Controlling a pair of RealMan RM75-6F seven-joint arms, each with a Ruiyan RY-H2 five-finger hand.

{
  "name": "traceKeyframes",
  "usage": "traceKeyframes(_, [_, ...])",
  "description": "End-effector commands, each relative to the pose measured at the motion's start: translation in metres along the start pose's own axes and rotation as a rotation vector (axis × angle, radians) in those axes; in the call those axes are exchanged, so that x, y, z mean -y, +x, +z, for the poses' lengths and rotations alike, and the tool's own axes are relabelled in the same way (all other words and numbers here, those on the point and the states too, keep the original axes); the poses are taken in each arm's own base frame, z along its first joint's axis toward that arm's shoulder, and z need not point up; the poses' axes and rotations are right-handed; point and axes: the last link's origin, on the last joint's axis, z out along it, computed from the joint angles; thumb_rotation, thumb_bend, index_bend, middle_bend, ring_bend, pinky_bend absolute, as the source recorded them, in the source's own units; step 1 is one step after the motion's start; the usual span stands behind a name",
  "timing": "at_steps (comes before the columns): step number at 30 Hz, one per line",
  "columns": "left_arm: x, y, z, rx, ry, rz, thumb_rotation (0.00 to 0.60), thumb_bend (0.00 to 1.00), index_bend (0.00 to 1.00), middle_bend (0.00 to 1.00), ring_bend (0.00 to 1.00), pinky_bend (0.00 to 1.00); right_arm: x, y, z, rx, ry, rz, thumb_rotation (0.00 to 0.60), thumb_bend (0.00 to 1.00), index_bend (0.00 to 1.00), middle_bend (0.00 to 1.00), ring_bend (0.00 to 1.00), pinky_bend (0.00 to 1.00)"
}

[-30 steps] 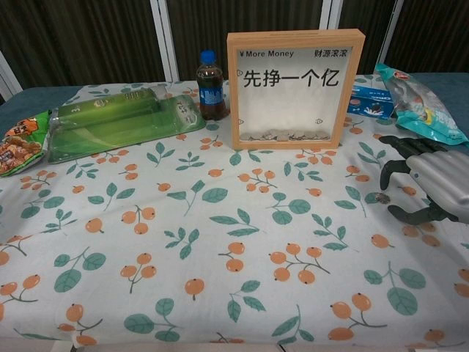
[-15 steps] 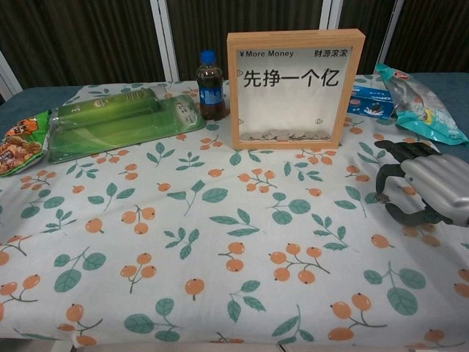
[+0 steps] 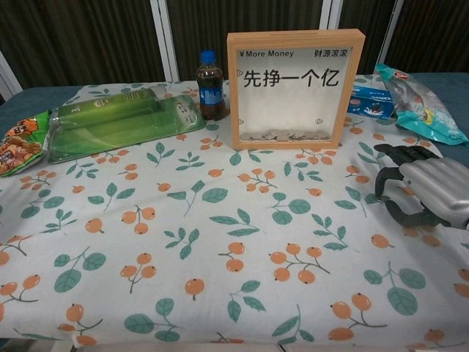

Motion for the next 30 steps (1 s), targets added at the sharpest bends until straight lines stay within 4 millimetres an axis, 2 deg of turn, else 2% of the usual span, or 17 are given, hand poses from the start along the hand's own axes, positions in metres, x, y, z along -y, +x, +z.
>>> traceKeyframes(1, [0.0000, 0.0005, 0.0002, -0.001, 0.000, 0.000, 0.598, 0.35, 0.00, 0.00, 0.00, 0.00, 0.0002, -0.0001, 0.0001, 0.001, 0.000, 0.000, 0.600, 0.36, 0.56, 0.13, 0.00, 0.00])
traceKeyframes(14, [-0.0026, 0.0008, 0.0012, 0.013, -0.013, 0.005, 0.595, 0.35, 0.00, 0.00, 0.00, 0.00, -0.0018, 0.0017, 0.0021, 0.026, 0.000, -0.013, 0.600, 0.36, 0.53, 0.13, 0.00, 0.00])
traceKeyframes(30, [-0.0053, -0.0013, 0.0081, 0.029, -0.023, 0.009, 0.598, 0.35, 0.00, 0.00, 0.00, 0.00, 0.0002, 0.0045, 0.0021, -0.009, 0.001, -0.023, 0.600, 0.37, 0.63, 0.13, 0.00, 0.00])
